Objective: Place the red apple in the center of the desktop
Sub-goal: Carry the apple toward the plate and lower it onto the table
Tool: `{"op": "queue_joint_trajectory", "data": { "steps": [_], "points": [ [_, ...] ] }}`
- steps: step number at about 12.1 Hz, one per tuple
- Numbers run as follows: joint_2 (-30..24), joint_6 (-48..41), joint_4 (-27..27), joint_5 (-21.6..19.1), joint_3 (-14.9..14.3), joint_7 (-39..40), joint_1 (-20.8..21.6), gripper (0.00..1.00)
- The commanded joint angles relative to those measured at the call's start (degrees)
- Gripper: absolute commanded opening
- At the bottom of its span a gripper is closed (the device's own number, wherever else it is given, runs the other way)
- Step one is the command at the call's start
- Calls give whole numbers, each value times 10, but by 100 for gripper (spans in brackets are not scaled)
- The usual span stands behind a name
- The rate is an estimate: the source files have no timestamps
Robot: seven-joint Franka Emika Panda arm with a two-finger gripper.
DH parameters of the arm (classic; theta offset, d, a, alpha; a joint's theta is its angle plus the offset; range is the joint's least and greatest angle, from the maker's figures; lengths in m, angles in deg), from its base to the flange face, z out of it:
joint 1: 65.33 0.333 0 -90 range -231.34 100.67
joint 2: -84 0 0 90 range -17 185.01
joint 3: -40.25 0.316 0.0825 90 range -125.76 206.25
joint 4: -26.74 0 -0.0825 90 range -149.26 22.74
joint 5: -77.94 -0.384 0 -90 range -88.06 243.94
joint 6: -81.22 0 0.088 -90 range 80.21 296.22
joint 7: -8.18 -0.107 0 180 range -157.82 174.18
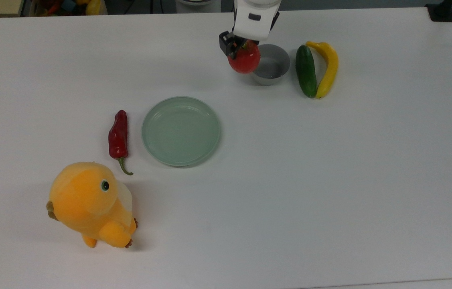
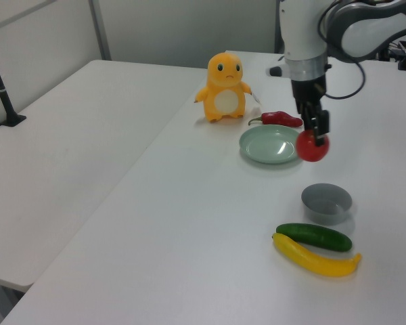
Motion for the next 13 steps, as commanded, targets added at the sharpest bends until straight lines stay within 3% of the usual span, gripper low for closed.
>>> {"op": "queue_joint_trajectory", "data": {
  "steps": [1, 3, 7, 10, 13],
  "points": [
    [62, 97, 22, -16, 0, -143, 2, 46],
    [85, 159, 27, -17, 1, -236, 4, 46],
    [87, 150, 23, -33, 1, -249, 5, 46],
    [98, 147, 21, -40, 1, -316, 1, 46],
    [98, 106, 17, -40, -2, -274, -5, 46]
  ]
}}
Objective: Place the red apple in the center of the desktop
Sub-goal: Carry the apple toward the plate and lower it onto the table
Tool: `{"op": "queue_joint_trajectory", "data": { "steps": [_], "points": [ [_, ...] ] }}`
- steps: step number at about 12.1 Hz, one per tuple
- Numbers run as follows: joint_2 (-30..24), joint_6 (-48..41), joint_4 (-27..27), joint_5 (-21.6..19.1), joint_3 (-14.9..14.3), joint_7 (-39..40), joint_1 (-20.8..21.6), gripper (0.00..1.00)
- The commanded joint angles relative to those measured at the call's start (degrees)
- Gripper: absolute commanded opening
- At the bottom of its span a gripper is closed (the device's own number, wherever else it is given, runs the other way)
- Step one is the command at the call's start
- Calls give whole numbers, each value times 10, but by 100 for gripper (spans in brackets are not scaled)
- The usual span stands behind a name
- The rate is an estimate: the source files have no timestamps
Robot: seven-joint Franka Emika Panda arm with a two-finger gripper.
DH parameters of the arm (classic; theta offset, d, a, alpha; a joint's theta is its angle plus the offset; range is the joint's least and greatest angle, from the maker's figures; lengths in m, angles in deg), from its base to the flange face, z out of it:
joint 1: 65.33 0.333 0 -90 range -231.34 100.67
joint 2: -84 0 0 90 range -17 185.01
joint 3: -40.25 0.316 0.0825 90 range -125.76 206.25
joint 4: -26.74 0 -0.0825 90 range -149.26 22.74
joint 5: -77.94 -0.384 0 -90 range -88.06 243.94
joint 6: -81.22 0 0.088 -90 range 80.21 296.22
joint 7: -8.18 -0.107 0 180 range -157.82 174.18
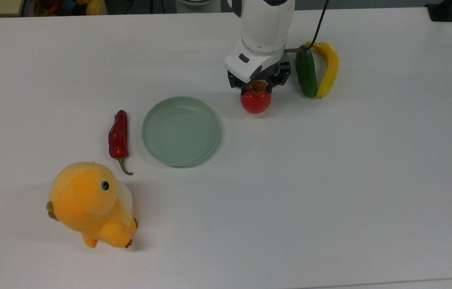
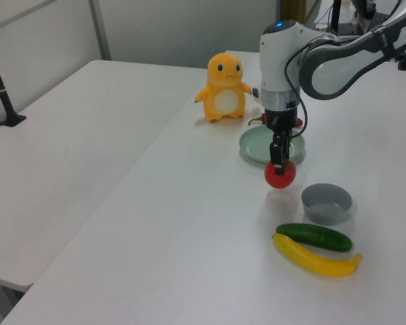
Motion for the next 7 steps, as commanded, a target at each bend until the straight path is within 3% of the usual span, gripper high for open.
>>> {"op": "queue_joint_trajectory", "data": {
  "steps": [1, 3, 6, 7],
  "points": [
    [-1, -22, 3, -11, -7, 29, -8, 46],
    [1, -20, 3, -11, -13, 52, -12, 47],
    [10, -20, 0, -10, -13, 73, -12, 61],
    [11, -19, 0, -9, -13, 73, -11, 91]
  ]
}}
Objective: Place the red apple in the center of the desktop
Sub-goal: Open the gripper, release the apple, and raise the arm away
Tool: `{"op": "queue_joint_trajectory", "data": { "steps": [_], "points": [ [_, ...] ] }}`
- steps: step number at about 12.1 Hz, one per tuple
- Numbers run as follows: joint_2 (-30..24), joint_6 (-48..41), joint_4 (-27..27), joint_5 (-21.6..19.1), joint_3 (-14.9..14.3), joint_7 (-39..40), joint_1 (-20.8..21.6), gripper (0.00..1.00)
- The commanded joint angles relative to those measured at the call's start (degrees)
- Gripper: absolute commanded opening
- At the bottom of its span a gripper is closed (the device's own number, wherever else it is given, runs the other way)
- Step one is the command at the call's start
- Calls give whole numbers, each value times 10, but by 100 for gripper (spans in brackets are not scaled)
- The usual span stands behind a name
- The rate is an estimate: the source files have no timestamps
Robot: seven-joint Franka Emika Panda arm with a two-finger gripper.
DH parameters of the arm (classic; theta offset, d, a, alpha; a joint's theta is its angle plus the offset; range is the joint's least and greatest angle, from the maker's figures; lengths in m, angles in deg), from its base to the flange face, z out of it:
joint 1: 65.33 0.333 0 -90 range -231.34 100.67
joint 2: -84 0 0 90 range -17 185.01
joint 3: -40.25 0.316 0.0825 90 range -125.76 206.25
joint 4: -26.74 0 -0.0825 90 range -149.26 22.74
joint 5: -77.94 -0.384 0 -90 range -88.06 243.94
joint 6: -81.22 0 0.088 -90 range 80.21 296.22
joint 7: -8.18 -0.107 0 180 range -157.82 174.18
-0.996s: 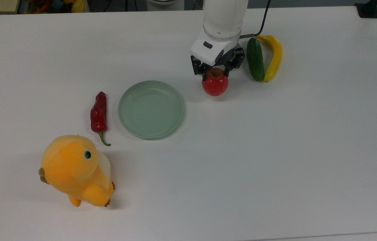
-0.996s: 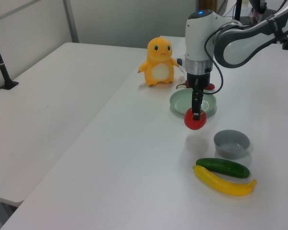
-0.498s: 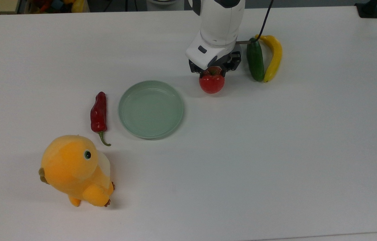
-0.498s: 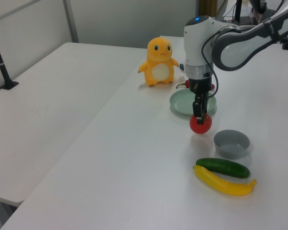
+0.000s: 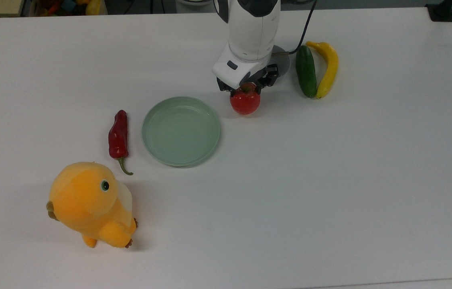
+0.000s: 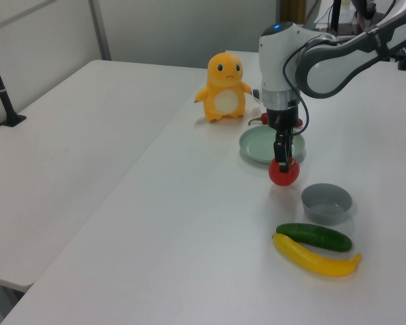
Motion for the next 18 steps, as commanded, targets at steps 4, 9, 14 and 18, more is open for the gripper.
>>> {"op": "queue_joint_trajectory", "data": {
  "steps": [4, 9, 14, 18],
  "points": [
    [1, -8, 4, -8, -3, 10, 3, 100],
    [-55, -12, 44, -3, -37, -8, 0, 100],
    [-165, -21, 37, -21, -127, -11, -2, 100],
    [-193, -79, 32, -33, -120, -10, -23, 100]
  ]
}}
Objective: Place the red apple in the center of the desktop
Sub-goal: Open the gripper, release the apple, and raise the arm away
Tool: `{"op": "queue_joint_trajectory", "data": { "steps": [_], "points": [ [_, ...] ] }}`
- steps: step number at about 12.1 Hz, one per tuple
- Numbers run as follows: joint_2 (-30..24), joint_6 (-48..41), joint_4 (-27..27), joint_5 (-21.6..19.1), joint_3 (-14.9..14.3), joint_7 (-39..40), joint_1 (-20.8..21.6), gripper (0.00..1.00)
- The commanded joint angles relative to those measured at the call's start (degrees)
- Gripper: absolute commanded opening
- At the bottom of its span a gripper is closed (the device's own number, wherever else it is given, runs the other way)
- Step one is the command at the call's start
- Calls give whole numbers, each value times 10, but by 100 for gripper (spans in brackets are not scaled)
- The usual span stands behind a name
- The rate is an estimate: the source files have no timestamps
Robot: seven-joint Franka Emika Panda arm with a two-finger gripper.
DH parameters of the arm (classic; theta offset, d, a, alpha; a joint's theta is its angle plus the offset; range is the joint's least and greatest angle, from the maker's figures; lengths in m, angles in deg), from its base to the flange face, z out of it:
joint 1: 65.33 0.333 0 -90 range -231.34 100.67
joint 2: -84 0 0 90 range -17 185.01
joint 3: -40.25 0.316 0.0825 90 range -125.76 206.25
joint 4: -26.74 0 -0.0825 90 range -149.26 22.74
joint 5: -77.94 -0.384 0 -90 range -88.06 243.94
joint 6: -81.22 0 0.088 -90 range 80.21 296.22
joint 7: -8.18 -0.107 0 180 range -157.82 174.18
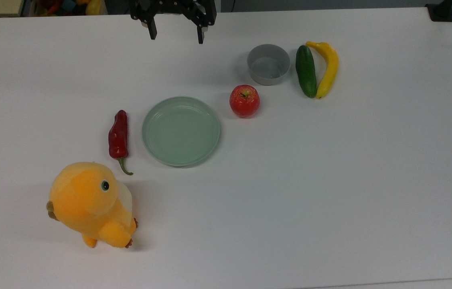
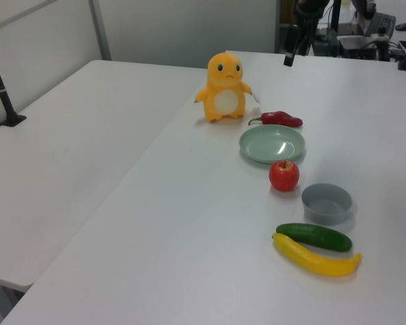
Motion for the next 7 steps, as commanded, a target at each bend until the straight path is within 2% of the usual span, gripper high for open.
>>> {"op": "queue_joint_trajectory", "data": {
  "steps": [1, 2, 7],
  "points": [
    [-17, -21, -22, -13, 42, -4, -32, 100],
    [-17, -23, -22, -13, 65, -5, -56, 100],
    [-10, -23, -24, -13, 66, -4, -50, 100]
  ]
}}
